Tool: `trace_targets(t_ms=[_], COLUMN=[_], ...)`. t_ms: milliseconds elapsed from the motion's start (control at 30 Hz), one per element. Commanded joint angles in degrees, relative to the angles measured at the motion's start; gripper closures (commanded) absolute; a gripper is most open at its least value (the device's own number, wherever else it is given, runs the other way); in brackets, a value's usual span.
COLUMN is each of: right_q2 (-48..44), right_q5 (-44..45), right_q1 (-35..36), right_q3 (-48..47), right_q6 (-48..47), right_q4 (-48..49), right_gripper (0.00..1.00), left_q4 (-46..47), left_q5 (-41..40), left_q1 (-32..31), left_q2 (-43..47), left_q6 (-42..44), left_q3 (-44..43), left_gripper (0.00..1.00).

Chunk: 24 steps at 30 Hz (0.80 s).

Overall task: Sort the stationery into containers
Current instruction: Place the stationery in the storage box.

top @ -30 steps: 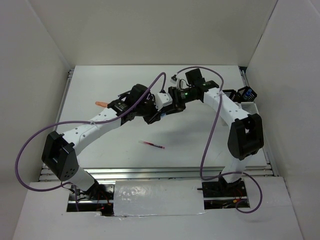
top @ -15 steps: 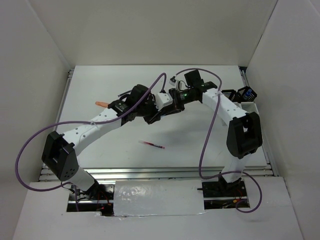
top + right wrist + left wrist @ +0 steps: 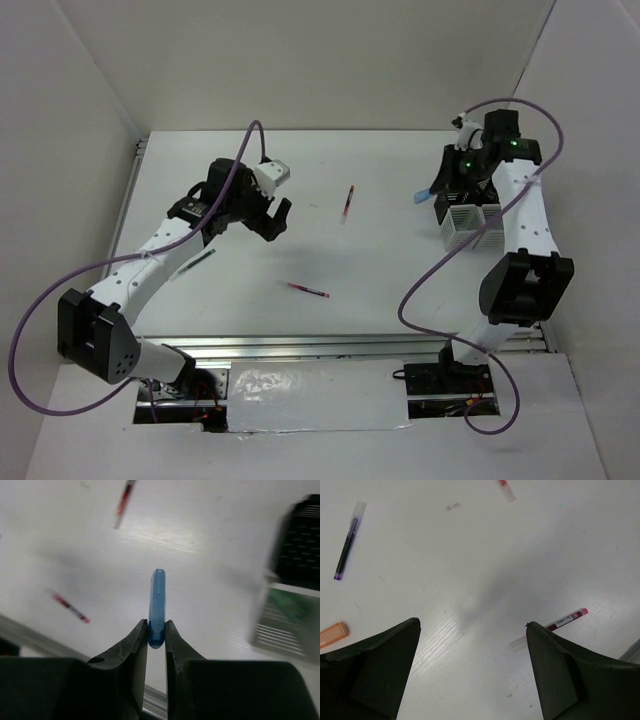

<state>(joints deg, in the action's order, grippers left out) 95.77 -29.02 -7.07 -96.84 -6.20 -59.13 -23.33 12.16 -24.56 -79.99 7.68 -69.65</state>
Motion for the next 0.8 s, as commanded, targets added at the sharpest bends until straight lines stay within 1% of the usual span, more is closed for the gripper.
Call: trace_targets(t_ms=[0,67,133,267,400,533,600,633,700,733,767], right_q2=[-4.4,-4.1,-3.5,-2.7,-1.5,-0.1,0.5,0.6,1.1,1.3,1.4], right_q5=[13.4,18.4,21.4,24.3,25.8,26.6,26.6,26.4,25.9,25.9,25.9], right_q1=[-2.6,-4.9,-6.8,-8.6,-8.9,-9.0,-9.0,-9.0,-8.8,-8.8,-8.7], right_q3=[-3.8,-4.4,-4.5,-2.1,1.3,2.6,2.9,3.0,2.8,2.9,3.0], right_q6=[-9.4,-11.5,-12.7,-14.1,-15.0,-14.9,-14.5,-14.4,-13.8,-13.6,-13.4], right_q4=[-4.7,-4.6,-3.5,-0.9,1.5,3.2,4.1,4.2,4.2,4.3,4.4], right_gripper=[1.00,1.00,1.00,1.00,1.00,1.00,0.95,0.90,0.86,0.80,0.76], left_q4=[-0.3,0.0,0.2,-0.8,-2.6,-1.7,-1.3,-0.8,-0.6,-0.3,-0.3], left_q5=[1.3,0.5,-2.4,-5.9,-0.9,0.8,0.6,0.7,0.8,0.4,0.2], left_q1=[2.0,2.8,4.1,6.5,10.8,14.2,15.2,16.5,17.8,19.2,20.2], left_q2=[2.6,3.4,3.6,2.3,0.9,0.4,0.1,-0.4,-1.1,-2.1,-2.7], left_q6=[-1.8,-2.3,-2.8,-3.9,-4.2,-5.7,-6.3,-7.1,-7.2,-10.5,-11.2], left_q3=[1.9,2.9,3.3,2.5,1.7,2.3,2.9,3.1,3.5,3.6,3.4], left_gripper=[0.01,0.01,0.01,0.01,0.01,0.01,0.01,0.01,0.01,0.01,0.01])
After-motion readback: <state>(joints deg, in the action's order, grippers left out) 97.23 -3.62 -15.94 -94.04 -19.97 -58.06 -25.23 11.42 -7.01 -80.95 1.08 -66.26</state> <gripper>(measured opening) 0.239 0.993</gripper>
